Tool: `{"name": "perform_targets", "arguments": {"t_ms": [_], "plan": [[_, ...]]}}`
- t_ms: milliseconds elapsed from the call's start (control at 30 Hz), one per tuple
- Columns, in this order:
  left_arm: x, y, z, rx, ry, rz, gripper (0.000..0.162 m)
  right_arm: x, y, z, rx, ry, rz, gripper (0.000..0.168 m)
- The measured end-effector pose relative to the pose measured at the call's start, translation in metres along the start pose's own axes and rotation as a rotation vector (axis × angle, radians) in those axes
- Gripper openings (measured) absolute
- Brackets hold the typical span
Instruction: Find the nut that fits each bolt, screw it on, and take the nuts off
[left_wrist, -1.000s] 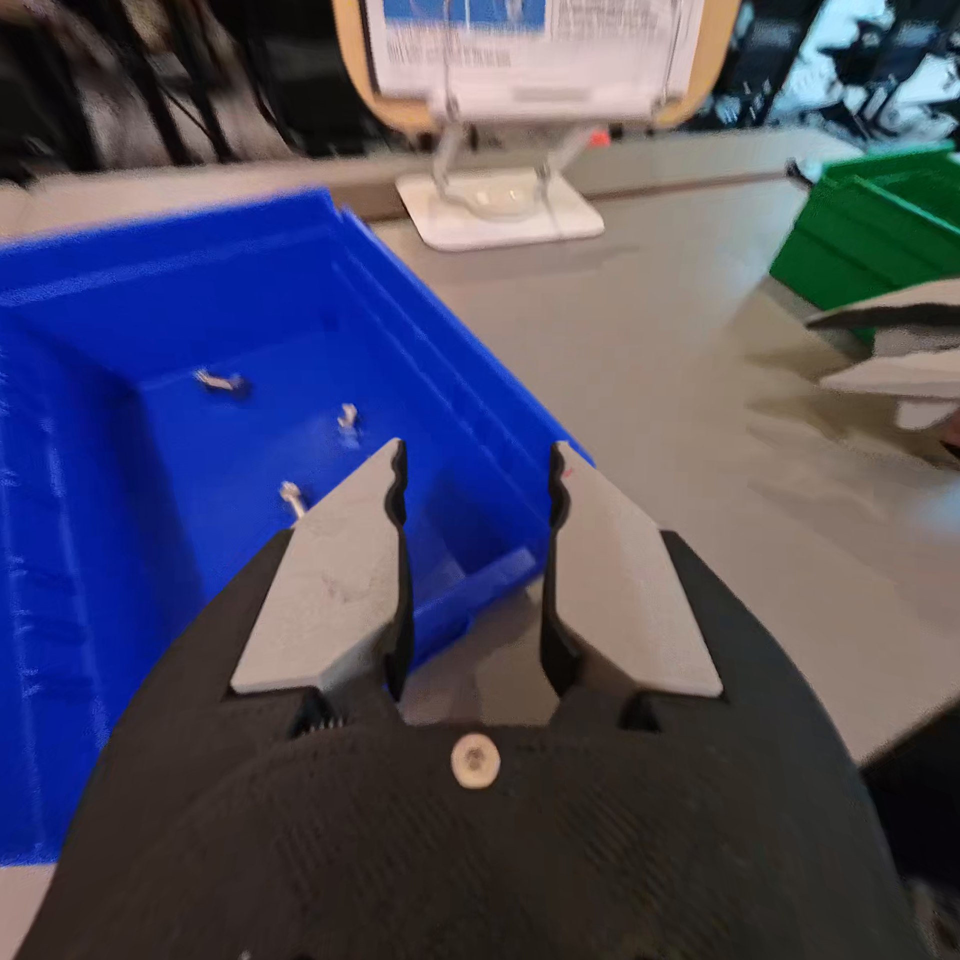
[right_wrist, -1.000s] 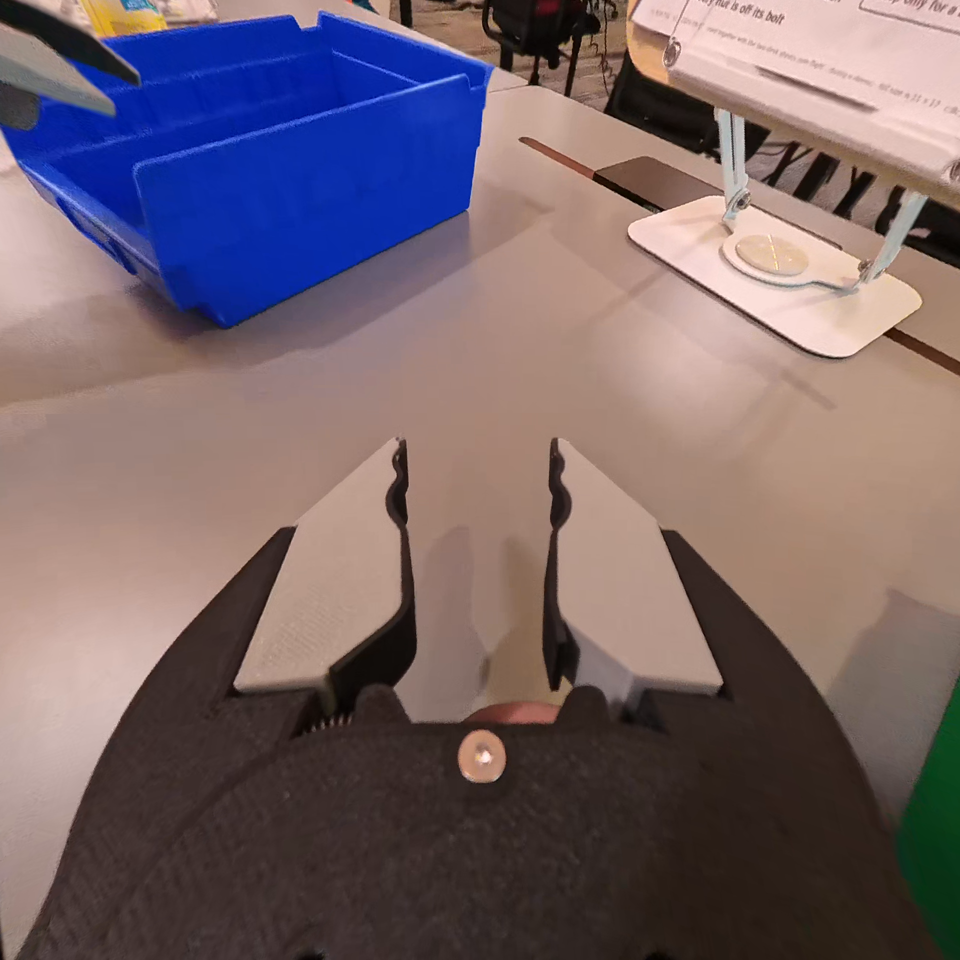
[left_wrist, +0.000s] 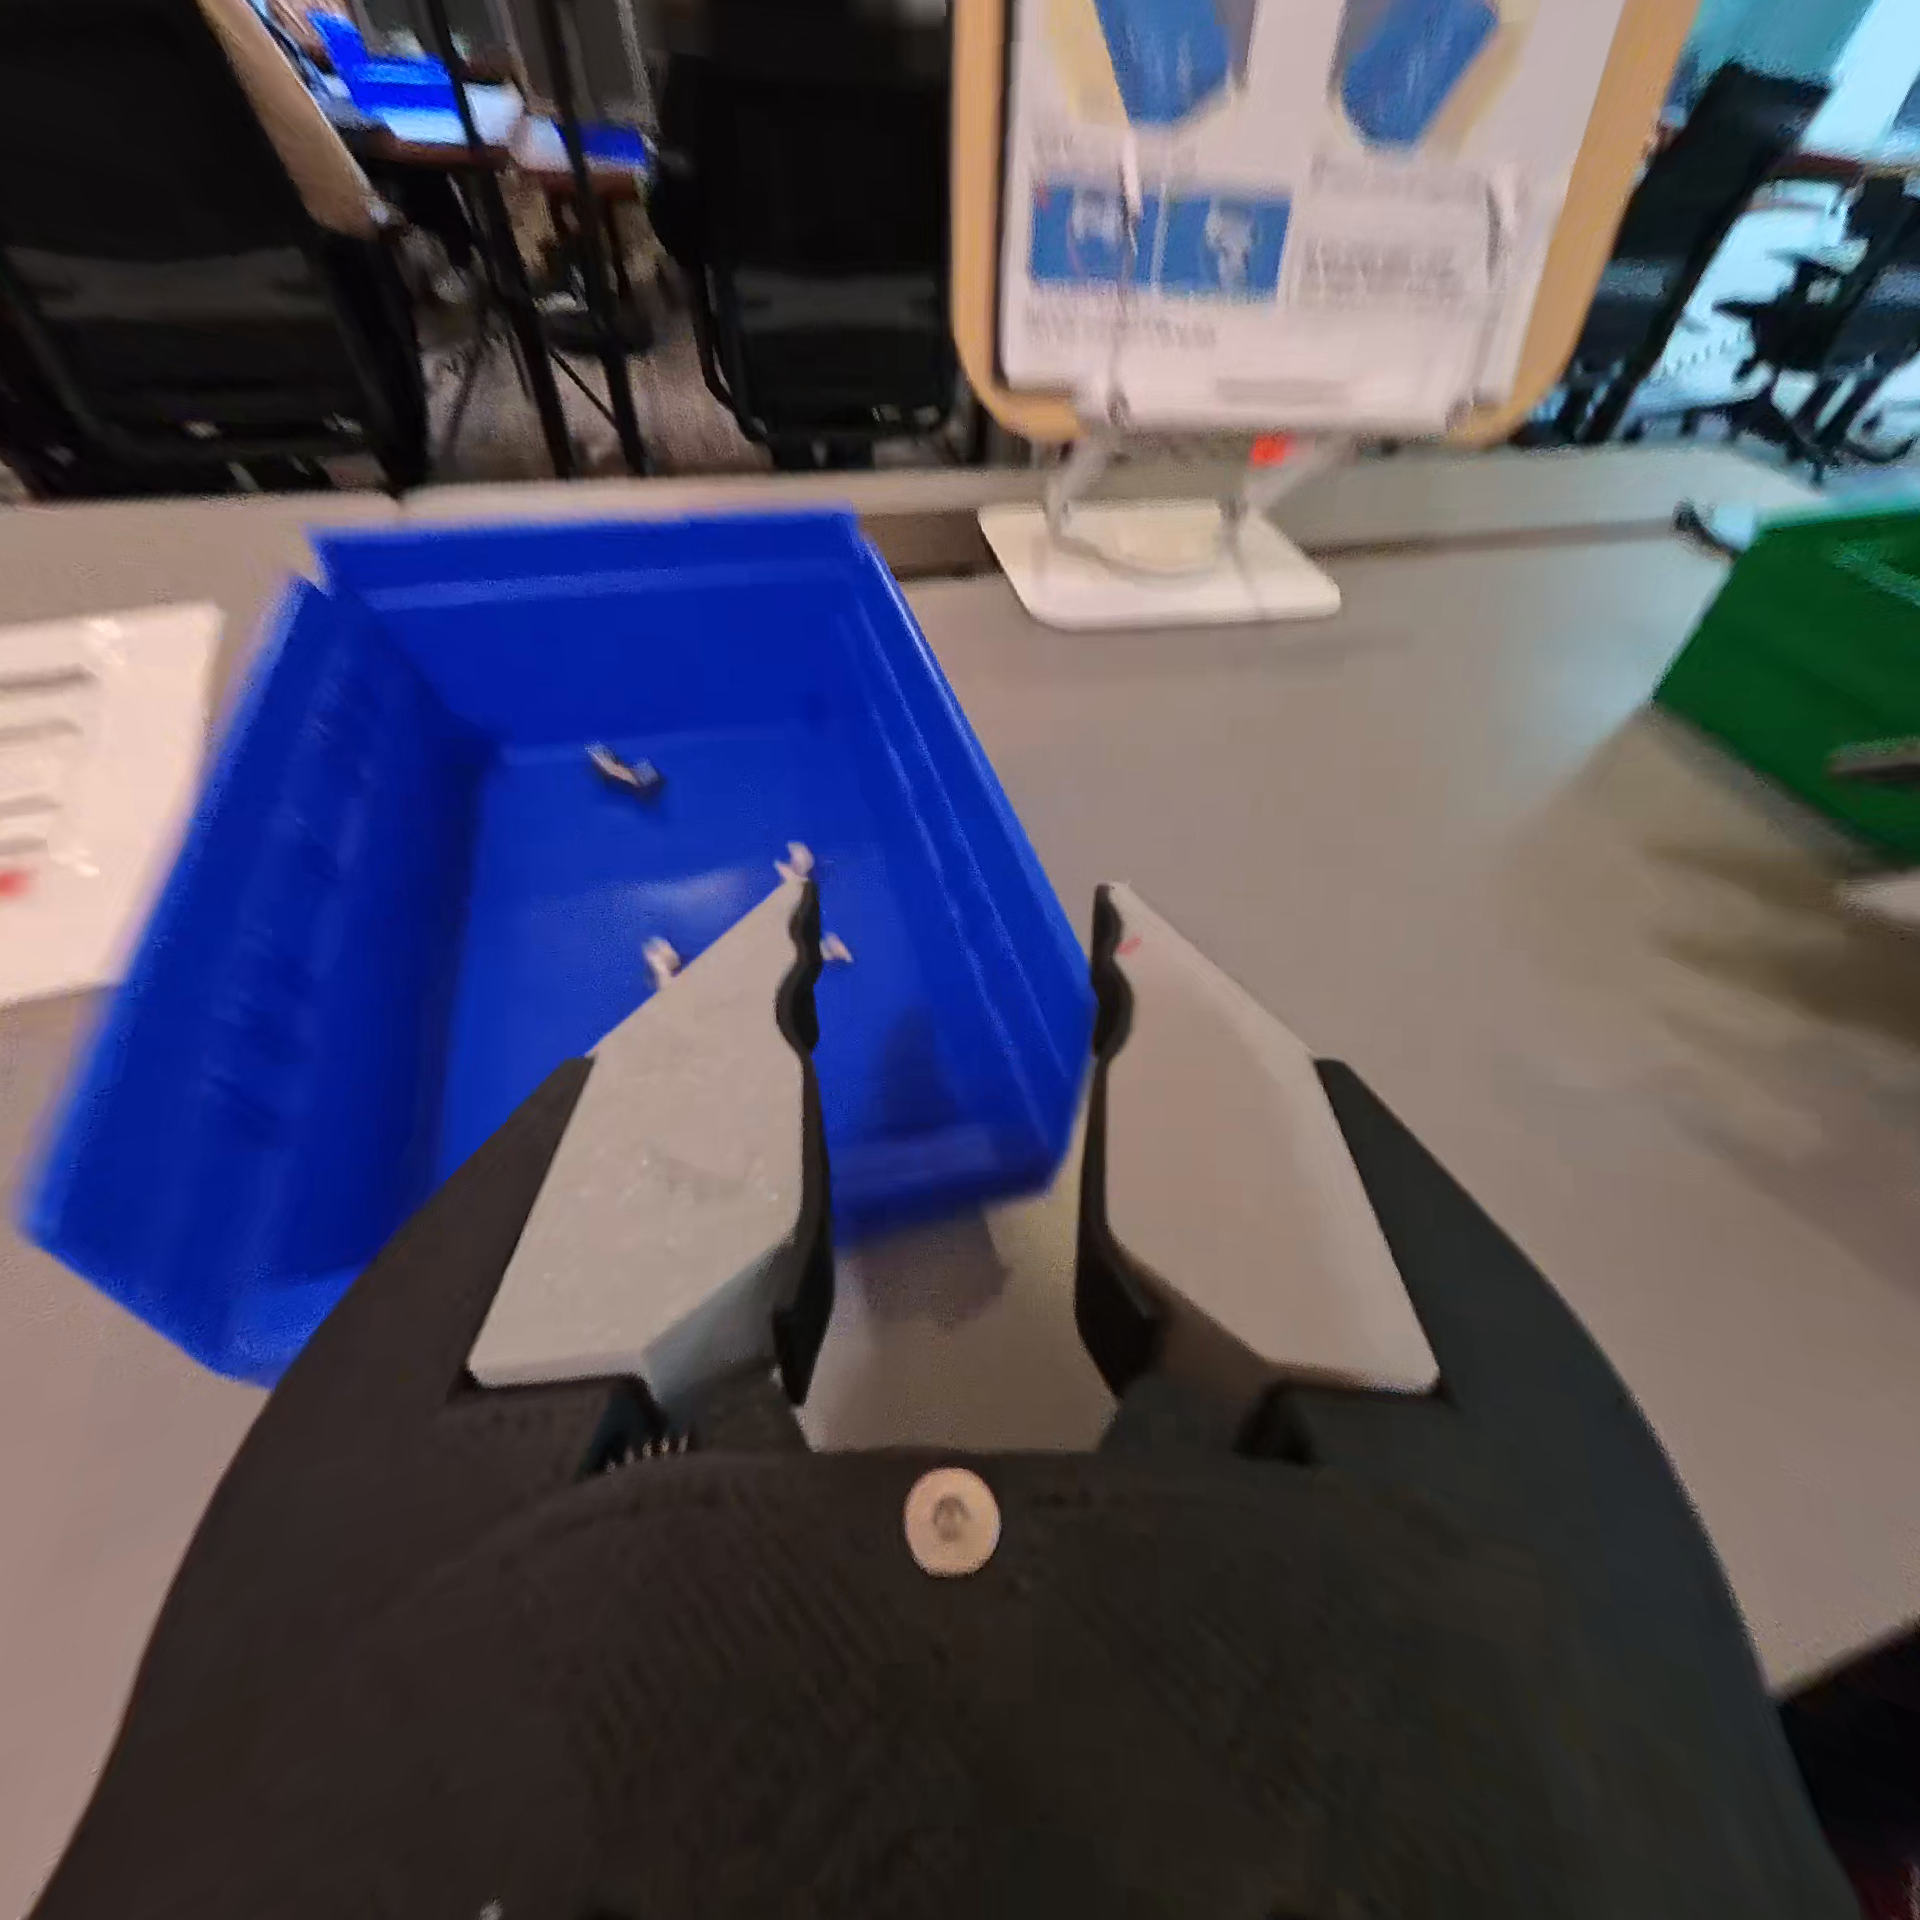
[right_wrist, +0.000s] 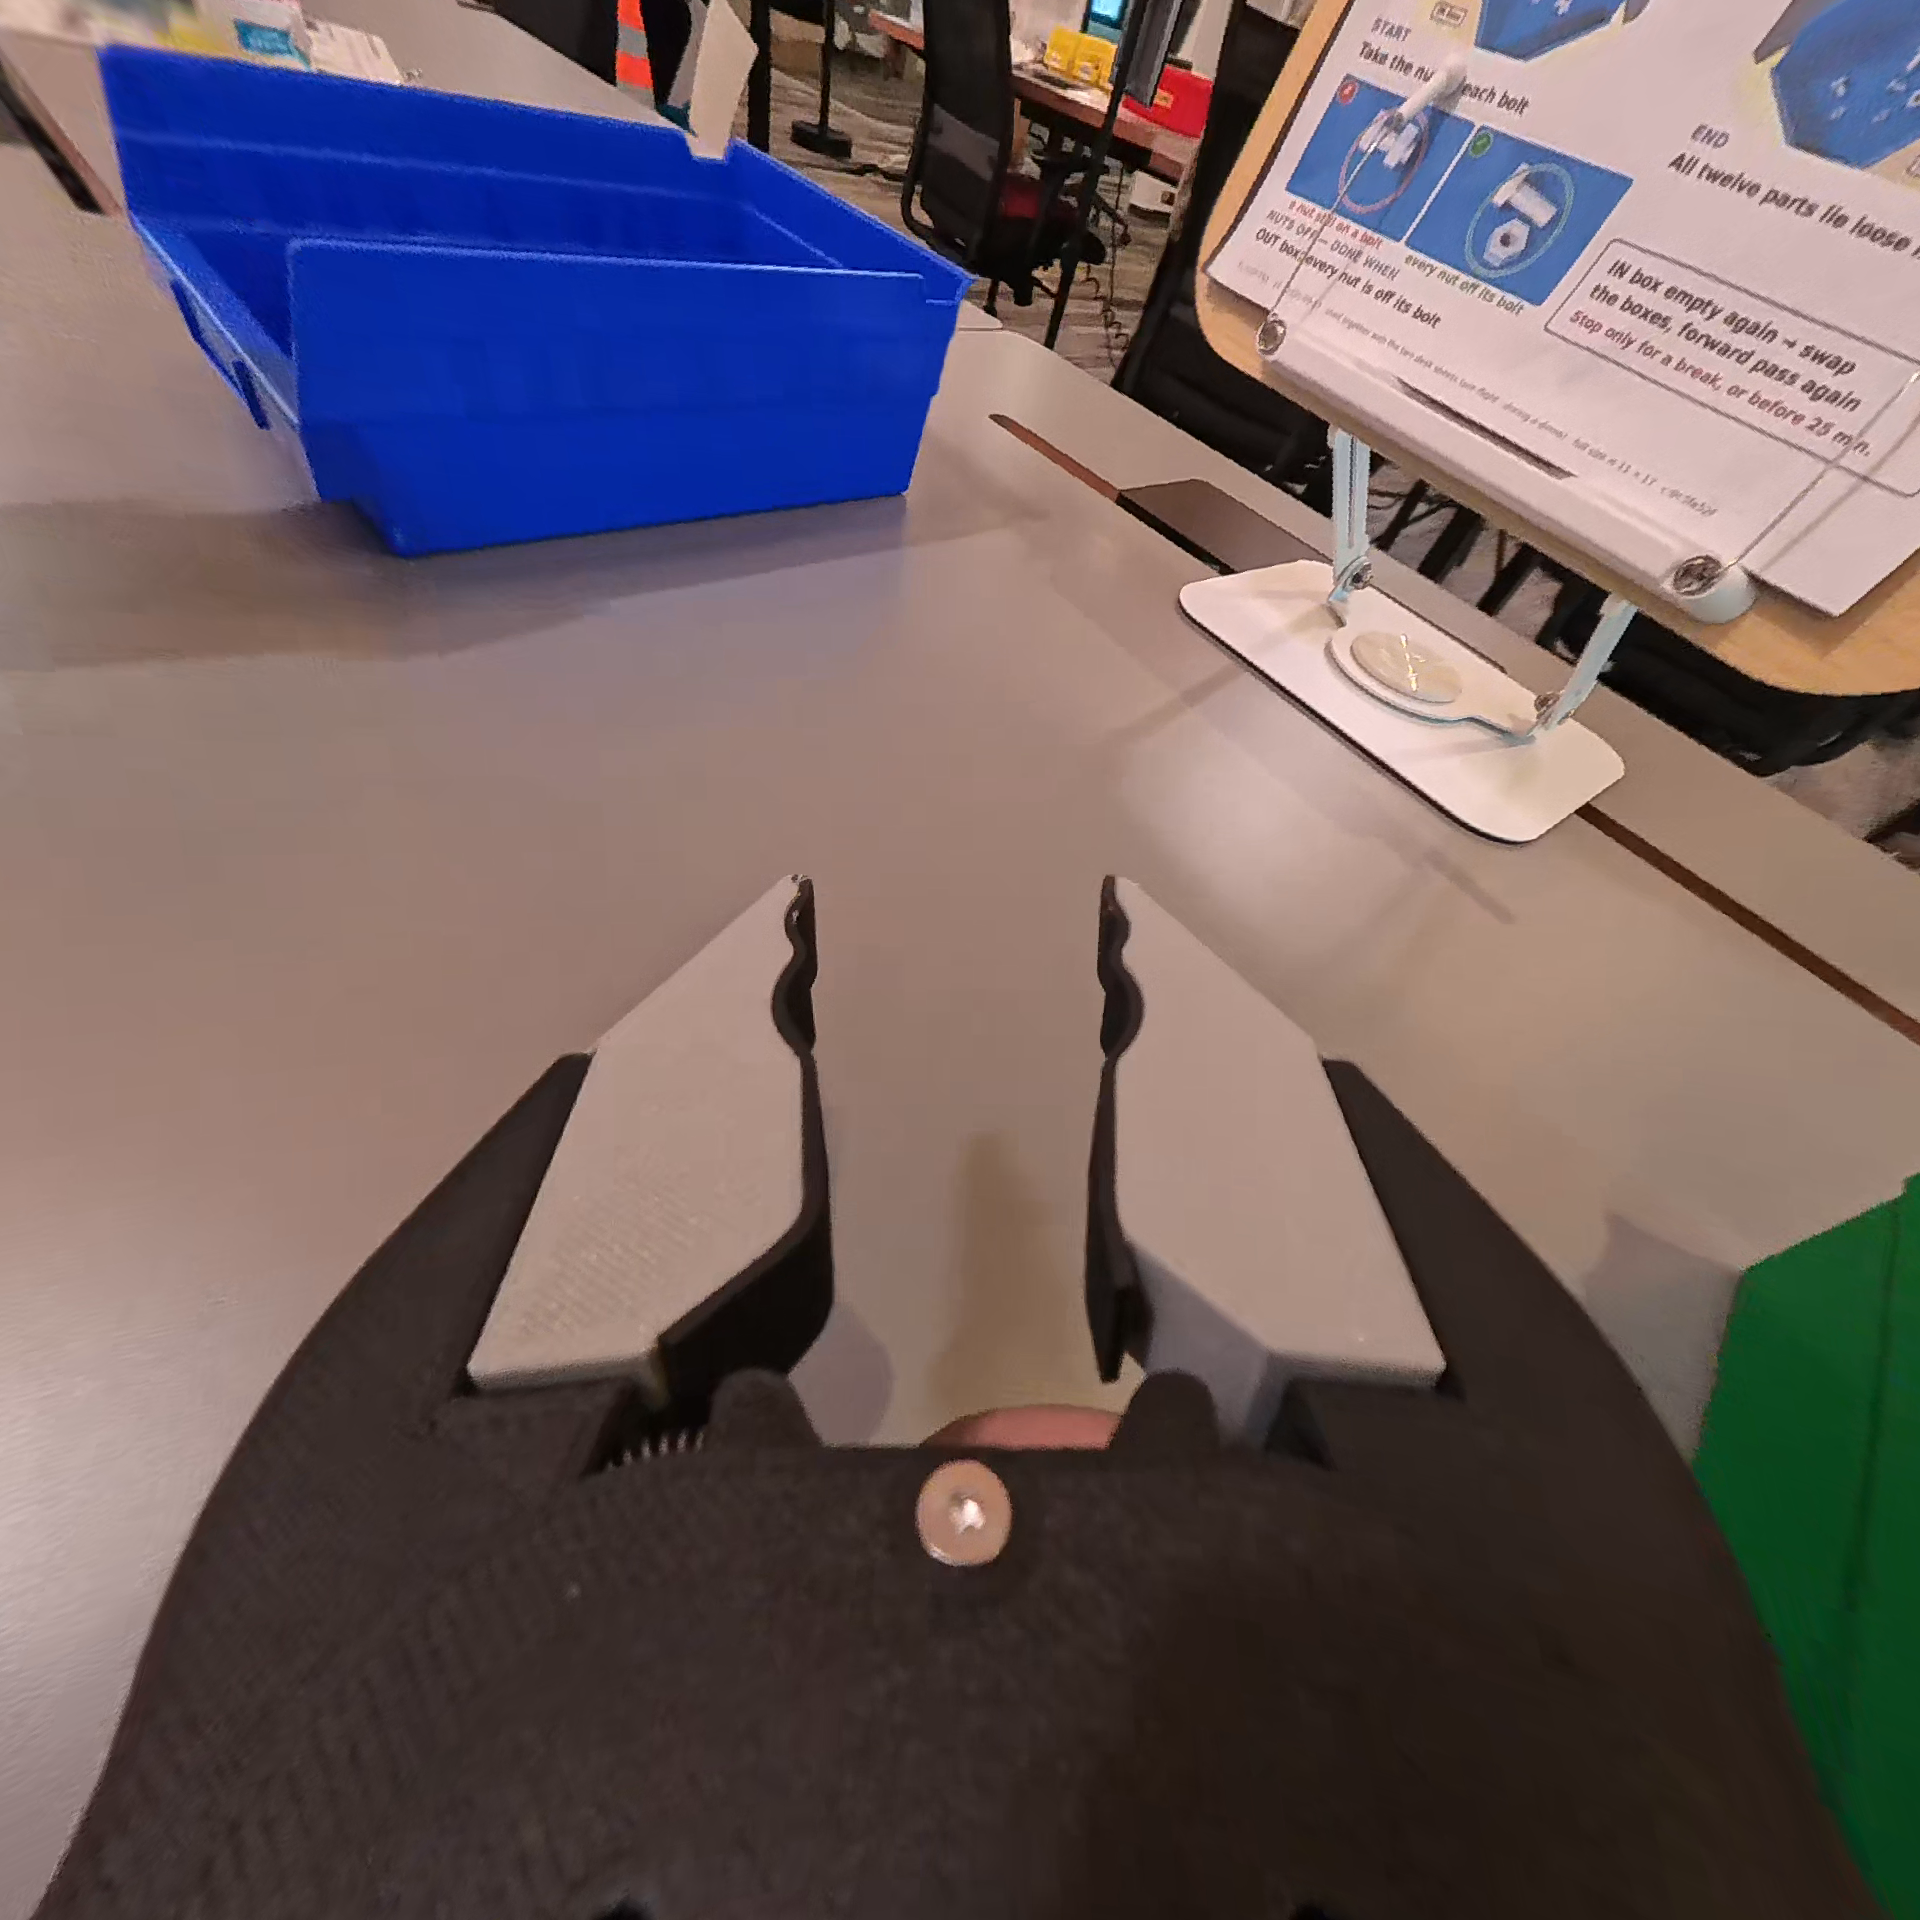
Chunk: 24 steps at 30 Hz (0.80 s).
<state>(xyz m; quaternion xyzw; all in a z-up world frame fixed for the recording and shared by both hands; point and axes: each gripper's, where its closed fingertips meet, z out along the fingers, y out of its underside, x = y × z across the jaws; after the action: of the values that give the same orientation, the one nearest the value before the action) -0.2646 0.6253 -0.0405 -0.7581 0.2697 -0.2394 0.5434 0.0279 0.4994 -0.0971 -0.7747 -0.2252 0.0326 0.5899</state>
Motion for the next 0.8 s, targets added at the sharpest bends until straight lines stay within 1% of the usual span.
{"name": "perform_targets", "arguments": {"t_ms": [67, 100, 133, 167, 200, 233, 267, 300, 333, 367, 400, 433, 467, 500, 533, 567, 600, 667, 767, 800], "plan": [[-0.031, -0.038, 0.014, 0.020, -0.027, -0.010, 0.042, -0.003, -0.001, 0.001, 0.002, -0.024, 0.025, 0.052], [-0.050, -0.047, 0.031, -0.013, -0.049, -0.021, 0.043, -0.004, 0.000, 0.001, 0.000, -0.031, 0.027, 0.052], [-0.069, -0.049, 0.055, -0.076, -0.053, -0.049, 0.047, -0.005, 0.000, 0.002, -0.005, -0.031, 0.021, 0.052], [-0.083, -0.041, 0.081, -0.172, -0.033, -0.094, 0.049, -0.005, 0.002, 0.003, -0.012, -0.026, 0.010, 0.052], [-0.093, -0.029, 0.108, -0.276, -0.001, -0.147, 0.046, -0.005, 0.004, 0.004, -0.020, -0.018, -0.004, 0.052], [-0.100, -0.017, 0.133, -0.349, 0.034, -0.203, 0.036, -0.005, 0.006, 0.005, -0.031, -0.009, -0.020, 0.052], [-0.107, -0.009, 0.155, -0.385, 0.053, -0.242, 0.009, -0.004, 0.009, 0.007, -0.043, 0.001, -0.034, 0.052], [-0.117, -0.001, 0.175, -0.414, 0.036, -0.259, 0.000, -0.004, 0.011, 0.008, -0.056, 0.007, -0.043, 0.052], [-0.128, 0.009, 0.190, -0.458, -0.005, -0.270, 0.003, -0.005, 0.014, 0.010, -0.066, 0.006, -0.046, 0.052], [-0.136, 0.019, 0.203, -0.501, -0.036, -0.290, 0.014, -0.006, 0.016, 0.012, -0.074, -0.001, -0.043, 0.052], [-0.140, 0.030, 0.213, -0.549, -0.051, -0.322, 0.031, -0.007, 0.018, 0.013, -0.082, -0.009, -0.038, 0.053], [-0.142, 0.041, 0.220, -0.606, -0.062, -0.345, 0.047, -0.007, 0.019, 0.014, -0.091, -0.013, -0.035, 0.053], [-0.144, 0.051, 0.224, -0.660, -0.080, -0.347, 0.060, -0.007, 0.020, 0.014, -0.096, -0.012, -0.035, 0.053], [-0.148, 0.058, 0.226, -0.693, -0.106, -0.333, 0.059, -0.006, 0.021, 0.014, -0.098, -0.008, -0.039, 0.053], [-0.153, 0.063, 0.227, -0.710, -0.135, -0.312, 0.045, -0.006, 0.020, 0.013, -0.094, -0.003, -0.043, 0.053], [-0.160, 0.065, 0.228, -0.704, -0.166, -0.281, 0.022, -0.005, 0.018, 0.012, -0.086, 0.000, -0.046, 0.053], [-0.163, 0.065, 0.229, -0.693, -0.171, -0.265, 0.019, -0.006, 0.016, 0.011, -0.077, -0.002, -0.046, 0.053], [-0.164, 0.065, 0.229, -0.687, -0.162, -0.272, 0.020, -0.007, 0.013, 0.010, -0.067, -0.004, -0.046, 0.053], [-0.161, 0.064, 0.226, -0.697, -0.164, -0.216, 0.019, -0.003, 0.014, 0.010, -0.066, 0.013, -0.058, 0.052], [-0.157, 0.058, 0.225, -0.667, -0.145, -0.183, 0.018, -0.002, 0.016, 0.011, -0.074, 0.019, -0.058, 0.052]]}}
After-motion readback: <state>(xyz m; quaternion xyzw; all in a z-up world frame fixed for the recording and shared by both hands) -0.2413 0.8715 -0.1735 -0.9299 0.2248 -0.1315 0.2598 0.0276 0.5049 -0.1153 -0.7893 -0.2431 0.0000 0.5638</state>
